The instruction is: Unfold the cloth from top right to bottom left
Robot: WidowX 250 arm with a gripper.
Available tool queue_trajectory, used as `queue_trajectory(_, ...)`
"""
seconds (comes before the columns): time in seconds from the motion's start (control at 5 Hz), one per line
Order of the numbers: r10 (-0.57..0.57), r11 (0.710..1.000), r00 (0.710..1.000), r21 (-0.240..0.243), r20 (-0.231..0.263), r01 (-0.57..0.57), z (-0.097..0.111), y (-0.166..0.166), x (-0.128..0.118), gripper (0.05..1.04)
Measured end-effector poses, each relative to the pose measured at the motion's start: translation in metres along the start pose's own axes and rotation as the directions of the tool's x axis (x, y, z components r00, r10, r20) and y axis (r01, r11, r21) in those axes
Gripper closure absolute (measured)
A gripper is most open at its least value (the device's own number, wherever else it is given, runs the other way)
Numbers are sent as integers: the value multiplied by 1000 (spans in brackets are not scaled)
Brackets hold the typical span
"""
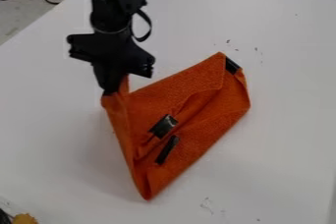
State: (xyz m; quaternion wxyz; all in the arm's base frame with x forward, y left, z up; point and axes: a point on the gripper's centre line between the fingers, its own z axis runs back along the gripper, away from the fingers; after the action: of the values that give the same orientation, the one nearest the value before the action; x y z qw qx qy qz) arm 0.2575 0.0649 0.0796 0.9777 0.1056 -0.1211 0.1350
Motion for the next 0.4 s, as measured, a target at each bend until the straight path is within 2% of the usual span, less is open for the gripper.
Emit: queue_trajectory(0.4,181,984,983,0,-5,-181,-15,42,-51,1000)
